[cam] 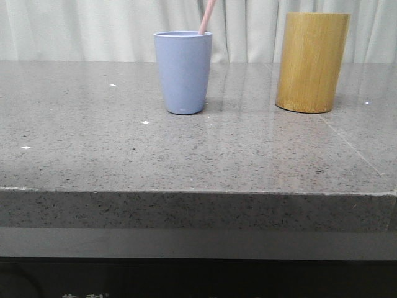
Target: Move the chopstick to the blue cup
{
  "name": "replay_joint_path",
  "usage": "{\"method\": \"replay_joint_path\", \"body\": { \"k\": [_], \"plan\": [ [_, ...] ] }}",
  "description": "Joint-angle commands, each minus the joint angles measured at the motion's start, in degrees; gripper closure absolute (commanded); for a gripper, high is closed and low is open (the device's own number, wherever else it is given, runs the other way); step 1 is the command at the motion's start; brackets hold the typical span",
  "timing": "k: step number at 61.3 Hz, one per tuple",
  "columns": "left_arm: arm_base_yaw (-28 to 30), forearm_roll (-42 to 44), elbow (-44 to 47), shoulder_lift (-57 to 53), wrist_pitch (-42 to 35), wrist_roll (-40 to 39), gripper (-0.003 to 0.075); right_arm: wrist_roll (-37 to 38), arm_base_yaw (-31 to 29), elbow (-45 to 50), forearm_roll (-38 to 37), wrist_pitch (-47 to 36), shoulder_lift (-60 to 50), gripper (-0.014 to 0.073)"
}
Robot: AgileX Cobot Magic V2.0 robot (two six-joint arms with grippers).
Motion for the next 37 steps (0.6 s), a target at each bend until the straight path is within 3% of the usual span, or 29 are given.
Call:
{"method": "replay_joint_path", "body": {
  "k": [1, 7, 37],
  "plan": [
    [-0.4, -0.1, -1.5, -0.6, -4.4, -0.5, 0.0641, -0.5, -0.2, -1.2, -0.4, -4.2, 0.3, 0.0562],
    [-0.4, -0.1, -1.5, -0.6, -4.4, -0.5, 0.0738, -0.5, -0.2, -1.2, -0.4, -4.2, 0.3, 0.0658],
    [-0.4, -0.1, -1.5, 1.7, -4.4, -0.5, 0.0739, -0.5, -0.2, -1.2, -0.4, -3.2, 0.3, 0.0662]
  ]
}}
